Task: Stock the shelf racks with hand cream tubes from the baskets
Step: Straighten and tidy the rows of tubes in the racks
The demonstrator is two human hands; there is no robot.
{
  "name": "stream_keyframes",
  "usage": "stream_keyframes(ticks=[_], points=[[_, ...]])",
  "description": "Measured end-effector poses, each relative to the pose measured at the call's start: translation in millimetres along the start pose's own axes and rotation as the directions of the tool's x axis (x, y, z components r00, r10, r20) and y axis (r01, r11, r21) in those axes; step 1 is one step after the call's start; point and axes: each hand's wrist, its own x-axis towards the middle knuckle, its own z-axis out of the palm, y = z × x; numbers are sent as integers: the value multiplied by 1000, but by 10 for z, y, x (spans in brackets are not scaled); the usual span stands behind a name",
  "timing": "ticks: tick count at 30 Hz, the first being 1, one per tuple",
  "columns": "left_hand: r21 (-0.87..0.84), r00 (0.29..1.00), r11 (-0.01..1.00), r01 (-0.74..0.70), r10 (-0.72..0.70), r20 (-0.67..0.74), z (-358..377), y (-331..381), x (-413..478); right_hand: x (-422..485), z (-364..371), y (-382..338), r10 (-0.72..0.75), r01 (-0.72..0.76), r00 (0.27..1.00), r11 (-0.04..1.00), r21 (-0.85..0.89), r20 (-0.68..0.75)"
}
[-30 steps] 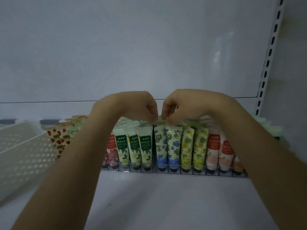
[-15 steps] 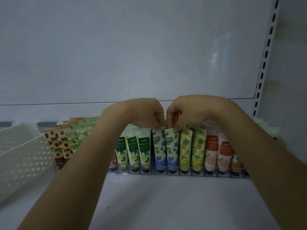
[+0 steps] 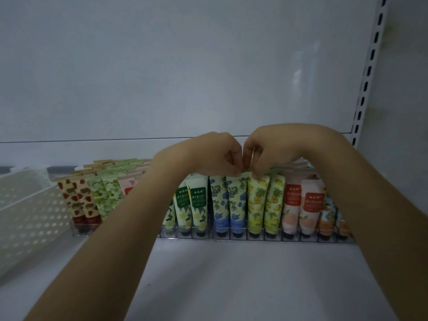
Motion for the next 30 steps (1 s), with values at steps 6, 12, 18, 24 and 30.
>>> stream_keyframes(ticks=[6,12,18,24,30], points=[[-2,1000,1000,-1,1,-3,15,-23,11,-64,-49,42,-25,26,999,999,47,-24],[-6,1000,1000,-5,5,-1,17,-24,13,-43,-19,-16,-40,40,999,999,31,12],[-18,997,999,-38,37,-69,32,-24,34,-144,-113,131,79,-79,997,997,20,10],[-93,989,986,-137,130,-72,101,36,67,-113,-64,151,146,-143,988,988,-52,56],[-85,985,983,-161,154,-79,123,42,80,-184,-150,225,113,-113,993,994,-2,32]])
